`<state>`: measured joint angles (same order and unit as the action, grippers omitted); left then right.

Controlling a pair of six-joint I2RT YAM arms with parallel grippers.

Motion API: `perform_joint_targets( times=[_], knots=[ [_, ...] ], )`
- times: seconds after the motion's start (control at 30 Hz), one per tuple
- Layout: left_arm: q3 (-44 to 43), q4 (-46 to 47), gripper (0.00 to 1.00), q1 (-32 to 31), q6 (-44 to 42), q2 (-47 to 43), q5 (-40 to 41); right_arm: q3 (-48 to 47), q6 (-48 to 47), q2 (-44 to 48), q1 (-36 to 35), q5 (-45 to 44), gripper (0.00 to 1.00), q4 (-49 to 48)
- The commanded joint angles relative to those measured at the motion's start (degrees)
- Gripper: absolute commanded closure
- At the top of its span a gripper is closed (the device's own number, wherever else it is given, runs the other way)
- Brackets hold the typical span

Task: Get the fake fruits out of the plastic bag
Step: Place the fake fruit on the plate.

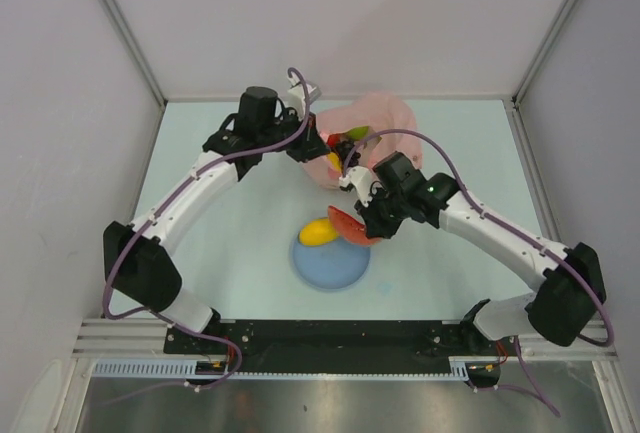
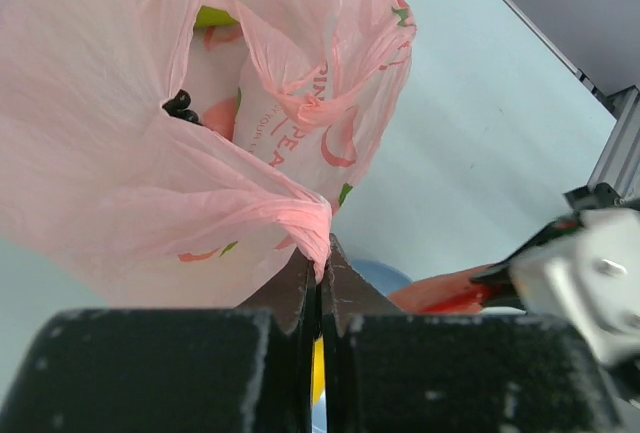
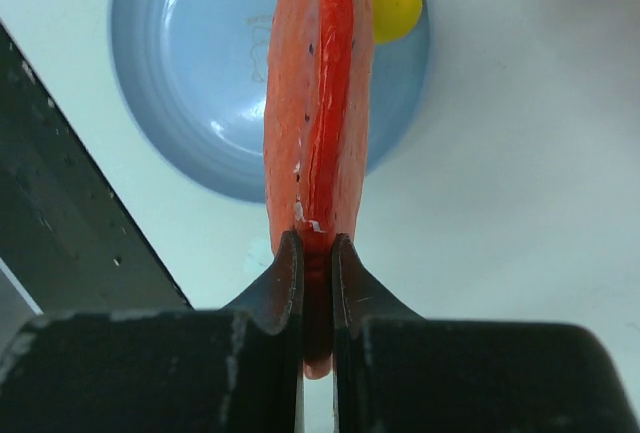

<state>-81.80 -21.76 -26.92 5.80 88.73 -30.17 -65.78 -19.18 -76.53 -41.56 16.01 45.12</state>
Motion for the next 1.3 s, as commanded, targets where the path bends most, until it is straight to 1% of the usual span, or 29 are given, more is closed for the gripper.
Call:
perform_joint_targets(
  times=[0.0, 0.23, 0.37, 0.43, 0.47, 0.67, 0.83, 1.07, 1.27],
  knots=[
    [0.8, 0.2, 0.99, 0.2, -1.1, -3.7, -0.4, 0.3, 13.5, -2.7, -0.1, -3.3, 1.00, -6.6],
    [2.4, 1.7, 0.99, 0.1, 0.3, -4.9, -0.5, 1.4, 24.4, -4.1, -0.3, -7.3, 1.00, -5.6],
    [3.2, 1.8, 0.99, 0.2, 0.4, -5.8, -0.6, 2.1, 29.6, -4.0, -1.2, -14.8, 1.00, -3.3],
    [3.8, 1.9, 0.99, 0.2, 0.3, -6.2, -0.6, 2.1, 30.3, -4.4, -1.9, -15.9, 1.00, -2.7],
    [3.9, 2.1, 0.99, 0.2, 0.5, -6.3, -0.6, 2.1, 31.0, -4.9, -2.9, -17.9, 1.00, -2.4],
    [4.3, 2.7, 0.98, 0.1, 1.1, -6.6, -0.5, 4.3, 32.3, -6.6, -6.5, -20.6, 1.00, -4.8],
    [4.7, 2.5, 0.98, 0.1, 0.4, -7.7, 0.1, 6.9, 32.5, -8.9, -6.5, -21.8, 1.00, -7.5],
    [6.7, 3.0, 0.98, 0.1, 1.0, -8.8, -0.1, 7.3, 30.3, -10.3, -6.4, -23.0, 1.00, -12.6],
    [7.6, 3.6, 0.98, 0.1, 1.5, -9.1, -0.6, 7.5, 28.9, -10.6, -7.2, -22.9, 1.00, -13.2]
  ],
)
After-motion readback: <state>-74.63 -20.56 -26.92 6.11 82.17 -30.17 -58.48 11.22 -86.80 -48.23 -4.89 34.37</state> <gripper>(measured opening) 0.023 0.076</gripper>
